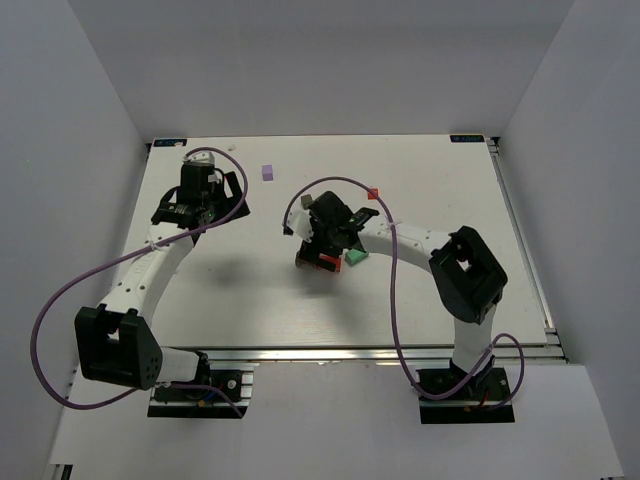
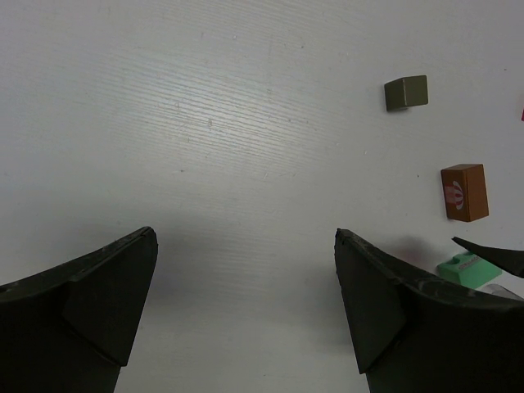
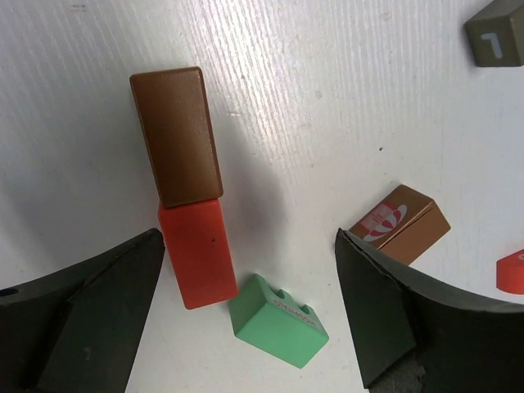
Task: Build the wood block tower
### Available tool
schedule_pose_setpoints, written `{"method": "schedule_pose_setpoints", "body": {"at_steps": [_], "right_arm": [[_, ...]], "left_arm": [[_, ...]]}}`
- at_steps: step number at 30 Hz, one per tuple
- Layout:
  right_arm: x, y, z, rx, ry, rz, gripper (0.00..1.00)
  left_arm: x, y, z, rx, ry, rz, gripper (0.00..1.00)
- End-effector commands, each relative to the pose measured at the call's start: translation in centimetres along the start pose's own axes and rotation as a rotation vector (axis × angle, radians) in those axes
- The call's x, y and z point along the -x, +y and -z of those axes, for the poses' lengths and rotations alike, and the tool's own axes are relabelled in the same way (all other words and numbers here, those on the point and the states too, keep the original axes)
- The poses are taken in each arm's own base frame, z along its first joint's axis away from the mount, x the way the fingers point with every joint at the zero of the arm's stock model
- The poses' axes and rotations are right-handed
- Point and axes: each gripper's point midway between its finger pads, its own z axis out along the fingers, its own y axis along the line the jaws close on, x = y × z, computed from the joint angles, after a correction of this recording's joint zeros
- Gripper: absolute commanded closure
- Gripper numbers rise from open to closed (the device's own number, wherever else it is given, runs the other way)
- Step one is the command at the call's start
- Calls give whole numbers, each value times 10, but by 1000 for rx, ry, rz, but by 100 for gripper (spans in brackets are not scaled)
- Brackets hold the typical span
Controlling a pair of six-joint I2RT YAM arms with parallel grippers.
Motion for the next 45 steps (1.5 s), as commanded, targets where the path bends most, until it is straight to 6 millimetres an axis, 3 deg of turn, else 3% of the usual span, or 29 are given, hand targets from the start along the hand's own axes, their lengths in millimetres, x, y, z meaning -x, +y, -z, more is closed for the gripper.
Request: {"method": "schedule_pose_setpoints", "body": {"at_steps": [1,5,10,14,18,20,26,28,32,34,37,43,45], "right_arm": [[8,-2,12,-29,-41,7,11],[15,-8,23,-80,-87,-56,11],[23,-48,67,-304,-214,-270,11],[5,-49,89,-284,-255,-436,11],[-16,-20,93,-211,-236,-449,11],[-18,-9,97,-168,-253,-445,11],[-11,47,83,118,-281,-523,11],[-18,54,71,138,-256,-568,11],[-29,39,55,28,-239,-674,11],[-27,28,56,-30,-264,-691,11],[-41,9,56,-150,-219,-687,11],[-73,-23,68,-250,-126,-215,11],[-73,-32,70,-242,-146,-161,11]], "left_arm": [[14,-7,13,-38,-54,-2,2],[10,-10,10,-57,-38,-5,2],[3,-15,4,-88,-10,-5,2],[-1,-17,0,-94,7,-6,2],[-3,-18,-3,-99,17,-11,2],[-4,-17,-5,-97,23,-13,2],[-4,-15,-4,-87,23,-18,2],[-2,-14,-3,-81,18,-18,2],[1,-15,1,-88,-3,-18,2],[1,-15,2,-88,-4,-20,2],[1,-13,1,-78,2,-23,2],[3,-14,4,-84,-5,-29,2],[3,-14,4,-85,-6,-30,2]]}}
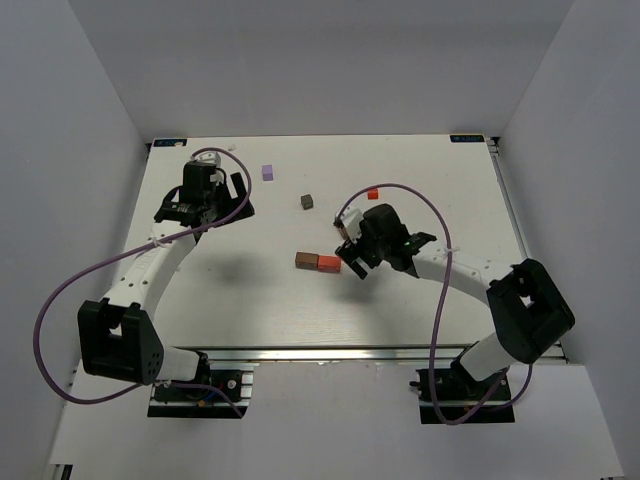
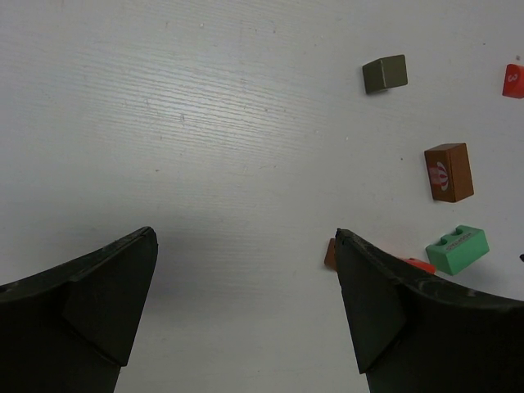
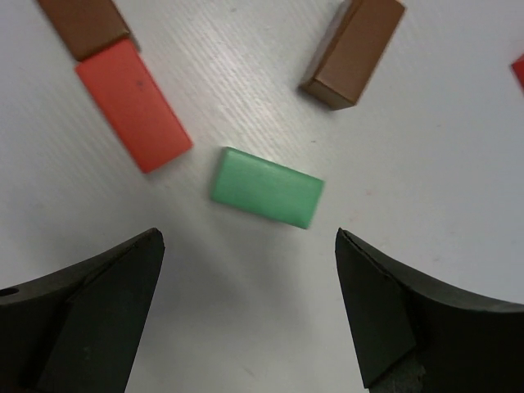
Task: Build the wood block tower
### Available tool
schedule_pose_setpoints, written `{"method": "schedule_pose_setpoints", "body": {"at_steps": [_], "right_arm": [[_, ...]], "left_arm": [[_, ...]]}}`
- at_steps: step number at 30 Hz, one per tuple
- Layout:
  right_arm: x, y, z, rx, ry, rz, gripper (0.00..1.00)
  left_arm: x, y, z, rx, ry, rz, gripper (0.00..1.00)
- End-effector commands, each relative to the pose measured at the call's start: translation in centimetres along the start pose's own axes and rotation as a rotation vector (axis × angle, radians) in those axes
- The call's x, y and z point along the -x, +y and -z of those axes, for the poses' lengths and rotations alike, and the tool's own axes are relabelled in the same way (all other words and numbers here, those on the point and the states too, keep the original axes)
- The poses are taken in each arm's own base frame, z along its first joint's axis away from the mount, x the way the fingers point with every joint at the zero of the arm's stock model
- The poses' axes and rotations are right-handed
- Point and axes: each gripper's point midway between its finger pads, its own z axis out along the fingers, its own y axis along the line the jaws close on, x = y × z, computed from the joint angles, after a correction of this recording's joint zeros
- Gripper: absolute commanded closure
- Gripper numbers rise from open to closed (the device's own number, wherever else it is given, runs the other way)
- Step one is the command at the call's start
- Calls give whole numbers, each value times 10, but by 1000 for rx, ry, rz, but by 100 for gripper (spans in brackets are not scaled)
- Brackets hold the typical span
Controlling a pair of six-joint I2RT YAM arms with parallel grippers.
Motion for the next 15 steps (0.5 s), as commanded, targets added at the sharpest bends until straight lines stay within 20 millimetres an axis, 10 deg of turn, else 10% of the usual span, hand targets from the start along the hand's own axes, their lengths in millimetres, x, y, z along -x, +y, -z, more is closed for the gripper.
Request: {"method": "schedule_pose_setpoints", "body": {"at_steps": [1,7,9,13,15], "right_arm": [[21,-47,11,-73,-82,204,11],[93,-90,35,-86,-327,182,11],[138,-125,75,-308,-524,204,11],[169,-131,124,-399,-715,336,11],[162,-122,115,-302,-639,387,11]], "left_arm": [[10,-2,12,-9,-42,-12,2],[11,4,12,25,-47,-19,2],[11,5,12,29,-48,-20,2],[13,7,13,43,-57,-20,2],[14,8,13,45,-60,-19,2]]}}
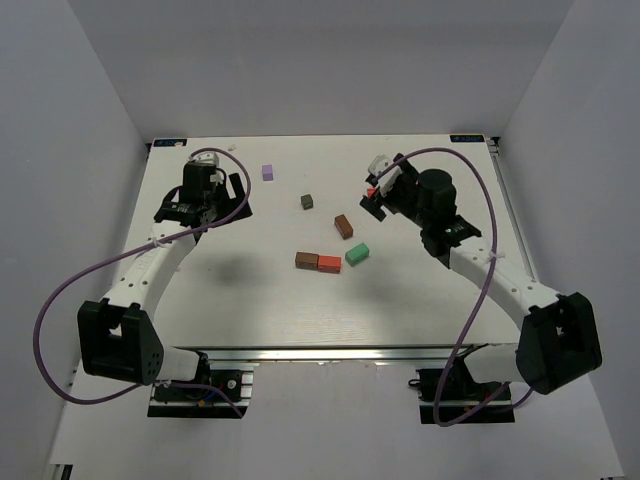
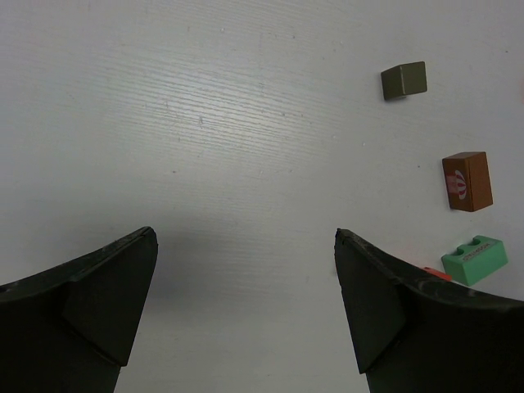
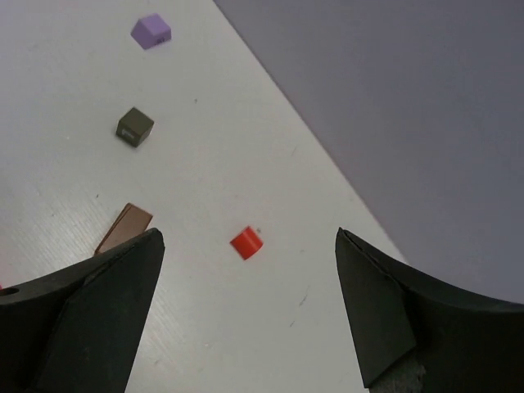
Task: Build the wood block tower
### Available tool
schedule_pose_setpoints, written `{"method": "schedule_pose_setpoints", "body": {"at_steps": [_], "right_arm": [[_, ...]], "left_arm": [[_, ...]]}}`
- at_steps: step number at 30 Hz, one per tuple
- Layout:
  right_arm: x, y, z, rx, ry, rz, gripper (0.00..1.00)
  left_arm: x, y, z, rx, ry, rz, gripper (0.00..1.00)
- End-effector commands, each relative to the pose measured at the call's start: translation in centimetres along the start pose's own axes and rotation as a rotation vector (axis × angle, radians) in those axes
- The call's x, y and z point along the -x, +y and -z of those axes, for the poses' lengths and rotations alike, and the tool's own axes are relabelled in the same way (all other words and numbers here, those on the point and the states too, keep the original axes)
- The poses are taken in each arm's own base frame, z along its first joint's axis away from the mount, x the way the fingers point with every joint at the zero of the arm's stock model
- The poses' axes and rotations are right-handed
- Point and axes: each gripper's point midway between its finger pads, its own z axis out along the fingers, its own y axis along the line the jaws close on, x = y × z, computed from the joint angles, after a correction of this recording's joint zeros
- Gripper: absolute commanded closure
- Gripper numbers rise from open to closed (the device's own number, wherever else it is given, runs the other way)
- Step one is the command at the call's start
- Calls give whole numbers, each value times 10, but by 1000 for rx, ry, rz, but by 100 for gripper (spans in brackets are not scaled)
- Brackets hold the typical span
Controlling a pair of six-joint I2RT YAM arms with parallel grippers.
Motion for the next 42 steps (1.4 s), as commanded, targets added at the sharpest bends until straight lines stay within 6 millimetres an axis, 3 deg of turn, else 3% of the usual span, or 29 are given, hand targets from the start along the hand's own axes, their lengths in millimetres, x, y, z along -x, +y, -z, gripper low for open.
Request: {"method": "schedule_pose_setpoints", "body": {"at_steps": [1,2,3,4,7,8,10,12,13,14,16,17,19,20,22,26,29,33,37,42], "right_arm": [[44,-11,3,79,-116,143,11],[58,-3,-1,180,-149,192,11],[56,1,-1,232,-139,275,11],[44,22,5,358,-106,262,11],[43,31,6,444,-130,335,11],[29,46,10,525,-101,324,11],[28,49,9,552,-78,287,11],[26,37,1,489,-24,203,11],[18,24,-4,379,70,35,11],[26,7,-16,263,65,-55,11],[21,-12,-20,98,159,-291,11],[6,-22,-17,-52,251,-503,11],[-29,-14,-6,-199,407,-743,11],[-37,-8,-4,-277,432,-911,11],[-46,17,-2,-267,492,-977,11],[-84,47,15,-442,640,-1020,11],[-87,62,18,-486,652,-1162,11],[-96,89,16,-511,715,-1152,11],[-118,111,25,-576,841,-1127,11],[-132,130,15,-567,885,-1148,11]], "left_arm": [[12,1,12,4,-48,-3,2],[11,1,12,4,-48,-2,2],[11,1,12,3,-46,-2,2],[11,0,12,0,-50,-1,2],[10,-2,11,-10,-44,3,2],[10,-3,11,-15,-42,6,2],[10,-5,12,-26,-39,7,2],[10,-5,13,-24,-43,7,2],[11,-5,14,-26,-48,8,2],[12,-5,14,-24,-52,9,2],[13,-5,16,-24,-60,15,2],[13,-4,16,-22,-59,16,2],[13,-4,17,-22,-62,16,2],[13,-5,16,-25,-61,18,2],[12,-7,16,-37,-55,19,2],[11,-9,15,-50,-49,23,2],[10,-11,15,-62,-49,26,2],[11,-12,17,-64,-53,26,2],[12,-12,19,-66,-59,26,2],[14,-18,24,-104,-69,27,2]]}}
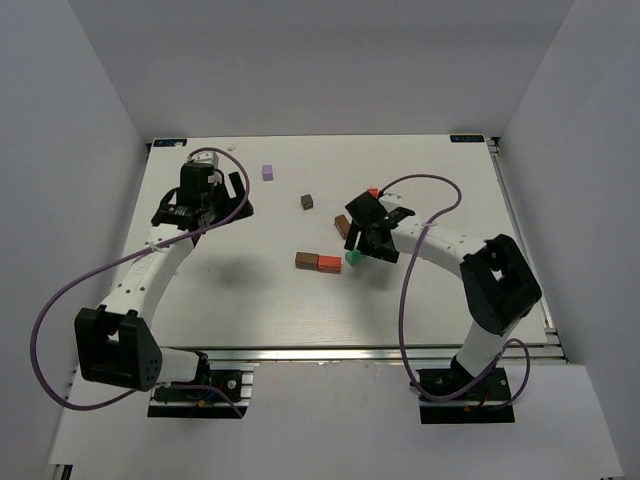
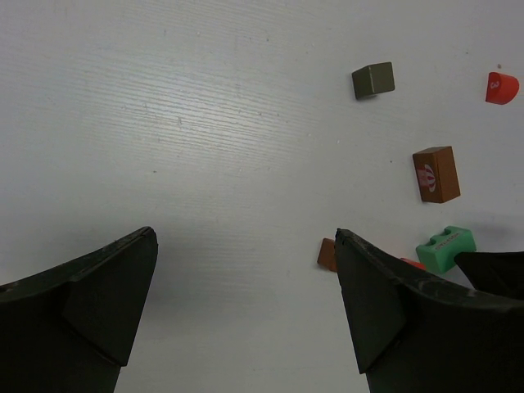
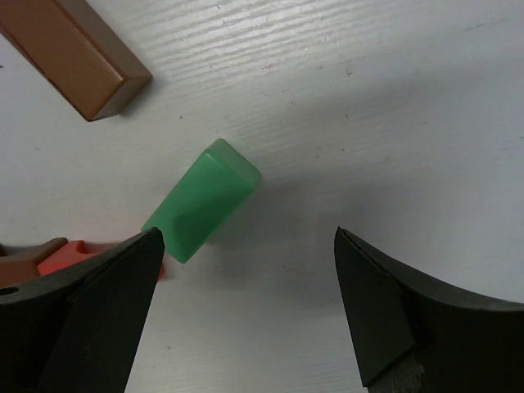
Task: Build the wood block tower
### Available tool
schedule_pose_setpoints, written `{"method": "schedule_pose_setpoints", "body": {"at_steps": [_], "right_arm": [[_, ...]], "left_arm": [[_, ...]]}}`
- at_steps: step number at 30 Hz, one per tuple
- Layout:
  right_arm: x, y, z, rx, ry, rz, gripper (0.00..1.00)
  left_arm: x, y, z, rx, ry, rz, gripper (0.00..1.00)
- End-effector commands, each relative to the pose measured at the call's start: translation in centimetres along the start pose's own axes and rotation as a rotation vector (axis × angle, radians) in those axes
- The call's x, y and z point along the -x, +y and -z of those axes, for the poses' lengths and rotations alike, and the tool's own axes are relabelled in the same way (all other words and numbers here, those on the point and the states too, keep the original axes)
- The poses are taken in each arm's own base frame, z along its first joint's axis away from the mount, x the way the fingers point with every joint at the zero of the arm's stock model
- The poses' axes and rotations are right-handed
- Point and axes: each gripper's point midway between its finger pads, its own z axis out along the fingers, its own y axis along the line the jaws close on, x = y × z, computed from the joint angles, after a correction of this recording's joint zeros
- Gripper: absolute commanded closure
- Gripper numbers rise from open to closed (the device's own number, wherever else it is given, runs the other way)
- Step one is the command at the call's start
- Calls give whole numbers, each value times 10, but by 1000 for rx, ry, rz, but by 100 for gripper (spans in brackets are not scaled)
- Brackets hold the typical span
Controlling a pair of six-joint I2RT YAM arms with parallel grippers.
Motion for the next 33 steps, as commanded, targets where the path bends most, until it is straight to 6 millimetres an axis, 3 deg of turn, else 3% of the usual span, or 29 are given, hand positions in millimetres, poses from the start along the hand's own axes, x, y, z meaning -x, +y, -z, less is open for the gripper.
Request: {"method": "schedule_pose_setpoints", "body": {"at_steps": [1,14,18,23,24,29,33], "right_arm": [[12,6,-1,-29,-40,-75,11],[4,28,-22,0,-12,-112,13],[7,30,-23,5,-21,-121,18],[3,26,-28,-13,-19,-108,43],[2,25,-29,-16,-18,-105,57],[3,24,-29,-19,-16,-49,75],[20,29,-20,29,-79,42,85]], "left_arm": [[12,-10,17,-55,-62,3,2],[13,-19,22,-106,-69,2,2],[13,-19,22,-110,-69,0,2],[11,-19,19,-108,-60,1,2],[11,-19,19,-109,-59,2,2],[11,-18,19,-102,-61,1,2],[12,-16,19,-91,-61,-2,2]]}}
